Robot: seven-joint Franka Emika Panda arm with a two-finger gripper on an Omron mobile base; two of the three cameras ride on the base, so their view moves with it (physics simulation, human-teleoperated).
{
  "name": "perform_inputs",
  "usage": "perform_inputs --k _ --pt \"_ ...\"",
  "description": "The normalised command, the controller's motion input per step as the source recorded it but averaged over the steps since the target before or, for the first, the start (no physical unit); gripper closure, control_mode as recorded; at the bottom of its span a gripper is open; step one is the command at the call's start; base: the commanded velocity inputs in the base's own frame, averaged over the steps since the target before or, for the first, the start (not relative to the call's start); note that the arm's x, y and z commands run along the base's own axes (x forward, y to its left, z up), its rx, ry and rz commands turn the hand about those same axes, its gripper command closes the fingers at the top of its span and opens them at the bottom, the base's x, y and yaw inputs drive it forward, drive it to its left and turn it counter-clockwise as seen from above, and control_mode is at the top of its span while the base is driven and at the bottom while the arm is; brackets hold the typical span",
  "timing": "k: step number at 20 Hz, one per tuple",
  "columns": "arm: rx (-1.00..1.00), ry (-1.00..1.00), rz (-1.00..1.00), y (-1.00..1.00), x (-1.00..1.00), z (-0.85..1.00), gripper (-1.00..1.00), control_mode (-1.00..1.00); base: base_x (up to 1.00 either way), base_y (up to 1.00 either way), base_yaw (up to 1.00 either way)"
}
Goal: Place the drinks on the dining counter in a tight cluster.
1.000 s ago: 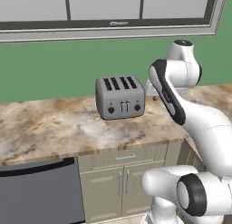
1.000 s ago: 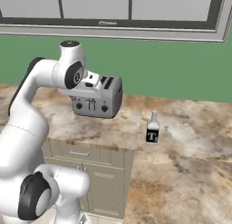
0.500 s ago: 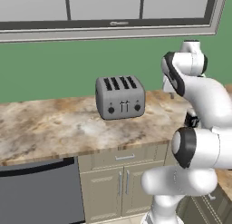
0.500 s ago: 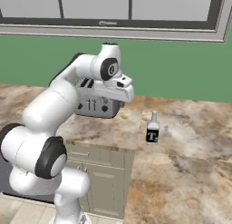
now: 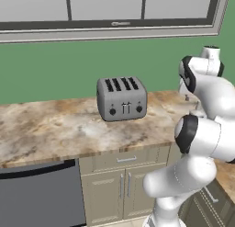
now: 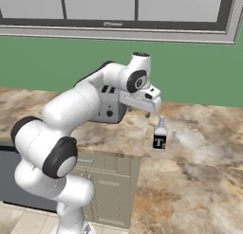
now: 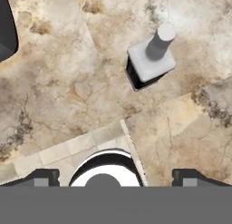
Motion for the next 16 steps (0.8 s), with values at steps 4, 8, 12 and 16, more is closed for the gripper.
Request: perform_inputs --k 4,8,12,16 --pt "0.0 -0.14 0.03 -0.52 0.21 -0.18 -1.0 -1.0 0.0 0.0 0.0" --pt "0.0 0.0 0.02 -0.65 0.39 0.0 -1.0 -1.0 0.0 0.0 0.0" --pt "0.0 0.0 0.0 -0.46 0.4 0.0 -1.0 -1.0 0.0 0.0 0.0" --pt "0.0 0.0 0.0 -0.26 0.21 0.0 -1.0 -1.0 0.0 0.0 0.0"
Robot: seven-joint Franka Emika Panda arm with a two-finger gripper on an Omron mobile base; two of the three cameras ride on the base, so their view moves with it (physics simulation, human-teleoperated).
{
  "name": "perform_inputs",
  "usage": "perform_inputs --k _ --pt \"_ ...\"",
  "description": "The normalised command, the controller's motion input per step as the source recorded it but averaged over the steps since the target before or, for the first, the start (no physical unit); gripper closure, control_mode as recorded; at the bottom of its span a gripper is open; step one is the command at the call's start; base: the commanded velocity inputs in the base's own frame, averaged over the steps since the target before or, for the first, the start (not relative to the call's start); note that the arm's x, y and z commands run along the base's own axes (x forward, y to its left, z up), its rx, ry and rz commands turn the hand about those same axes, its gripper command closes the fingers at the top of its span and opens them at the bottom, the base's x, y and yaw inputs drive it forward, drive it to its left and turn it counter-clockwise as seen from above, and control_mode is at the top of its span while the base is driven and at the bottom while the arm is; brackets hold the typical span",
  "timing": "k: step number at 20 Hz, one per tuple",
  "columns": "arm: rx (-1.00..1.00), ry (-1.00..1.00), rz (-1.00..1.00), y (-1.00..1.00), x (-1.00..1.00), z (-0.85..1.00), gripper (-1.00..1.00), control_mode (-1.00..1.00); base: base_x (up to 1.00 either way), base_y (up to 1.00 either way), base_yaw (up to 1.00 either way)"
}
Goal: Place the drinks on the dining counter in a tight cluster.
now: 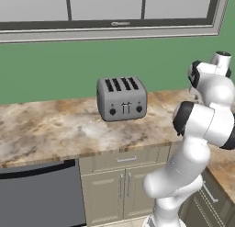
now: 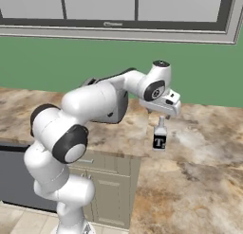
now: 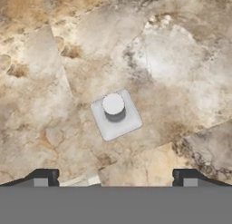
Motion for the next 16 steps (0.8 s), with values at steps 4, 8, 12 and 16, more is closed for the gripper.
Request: perform_inputs --k 4,8,12,16 --pt "0.0 0.0 0.0 -0.04 0.17 0.0 -1.0 -1.0 0.0 0.0 0.0" --pt "0.0 0.0 0.0 0.0 0.27 -0.09 -1.0 -1.0 0.0 0.0 0.0" --pt "0.0 0.0 0.0 0.01 0.34 -0.31 -1.0 -1.0 0.0 0.0 0.0" --pt "0.0 0.0 0.0 0.0 0.29 -0.25 -1.0 -1.0 0.0 0.0 0.0"
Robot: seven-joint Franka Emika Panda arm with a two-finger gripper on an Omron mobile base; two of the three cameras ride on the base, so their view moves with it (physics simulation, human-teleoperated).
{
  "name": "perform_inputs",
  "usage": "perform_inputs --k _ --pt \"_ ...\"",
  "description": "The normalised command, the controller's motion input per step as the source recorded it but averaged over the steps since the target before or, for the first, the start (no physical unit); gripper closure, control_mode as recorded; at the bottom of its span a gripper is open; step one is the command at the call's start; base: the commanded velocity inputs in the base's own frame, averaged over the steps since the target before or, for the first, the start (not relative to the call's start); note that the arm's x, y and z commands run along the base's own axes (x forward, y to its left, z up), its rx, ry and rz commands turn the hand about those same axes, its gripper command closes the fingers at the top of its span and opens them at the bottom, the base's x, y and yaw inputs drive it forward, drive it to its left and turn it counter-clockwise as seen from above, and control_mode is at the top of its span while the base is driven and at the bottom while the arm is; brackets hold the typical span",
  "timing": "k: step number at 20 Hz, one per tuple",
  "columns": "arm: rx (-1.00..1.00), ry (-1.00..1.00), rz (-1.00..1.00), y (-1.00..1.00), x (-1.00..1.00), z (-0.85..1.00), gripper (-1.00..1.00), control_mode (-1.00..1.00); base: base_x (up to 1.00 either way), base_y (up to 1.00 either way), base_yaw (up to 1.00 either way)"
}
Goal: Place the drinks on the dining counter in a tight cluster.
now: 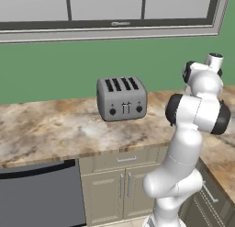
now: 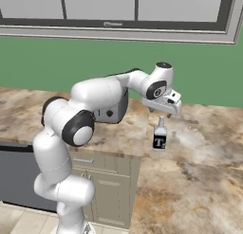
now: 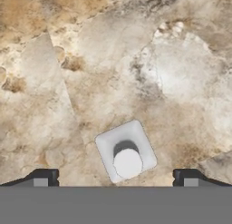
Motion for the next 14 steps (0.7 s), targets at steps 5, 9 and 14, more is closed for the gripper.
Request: perform_inputs --k 5,9,14 --pt "0.0 0.0 0.0 -0.18 0.08 0.0 -1.0 -1.0 0.0 0.0 0.0" --pt "0.0 0.0 0.0 -0.06 -0.02 -0.07 -1.0 -1.0 0.0 0.0 0.0" --pt "0.0 0.0 0.0 0.03 -0.2 -0.11 -1.0 -1.0 0.0 0.0 0.0"
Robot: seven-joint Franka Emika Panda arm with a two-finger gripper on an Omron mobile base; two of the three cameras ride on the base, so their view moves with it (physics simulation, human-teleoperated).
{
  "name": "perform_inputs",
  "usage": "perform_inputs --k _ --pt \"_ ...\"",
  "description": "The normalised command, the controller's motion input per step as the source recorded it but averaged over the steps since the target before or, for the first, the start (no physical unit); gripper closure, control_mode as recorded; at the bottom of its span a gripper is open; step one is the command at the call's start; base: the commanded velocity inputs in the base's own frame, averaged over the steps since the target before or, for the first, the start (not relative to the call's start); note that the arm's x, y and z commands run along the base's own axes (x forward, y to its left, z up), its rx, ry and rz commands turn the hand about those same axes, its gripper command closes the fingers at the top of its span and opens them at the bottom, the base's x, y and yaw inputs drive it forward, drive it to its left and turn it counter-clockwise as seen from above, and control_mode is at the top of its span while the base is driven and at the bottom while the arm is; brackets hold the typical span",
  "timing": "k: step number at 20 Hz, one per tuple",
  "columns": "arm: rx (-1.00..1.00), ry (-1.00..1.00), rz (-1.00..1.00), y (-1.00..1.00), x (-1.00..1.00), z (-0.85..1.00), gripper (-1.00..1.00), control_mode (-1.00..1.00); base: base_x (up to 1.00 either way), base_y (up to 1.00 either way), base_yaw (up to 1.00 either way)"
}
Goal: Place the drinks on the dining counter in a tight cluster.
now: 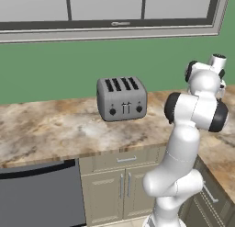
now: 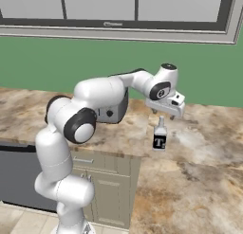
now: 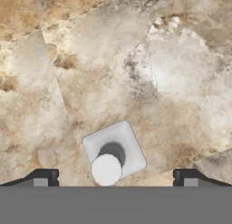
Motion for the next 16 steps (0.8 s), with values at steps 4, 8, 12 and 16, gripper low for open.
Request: perform_inputs --k 4,8,12,16 --pt "0.0 0.0 0.0 0.02 -0.01 -0.08 -1.0 -1.0 0.0 0.0 0.0" --pt "0.0 0.0 0.0 0.02 0.0 -0.06 -1.0 -1.0 0.0 0.0 0.0" --pt "0.0 0.0 0.0 0.06 0.0 -0.14 -1.0 -1.0 0.0 0.0 0.0" --pt "0.0 0.0 0.0 0.01 0.0 -0.02 -1.0 -1.0 0.0 0.0 0.0"
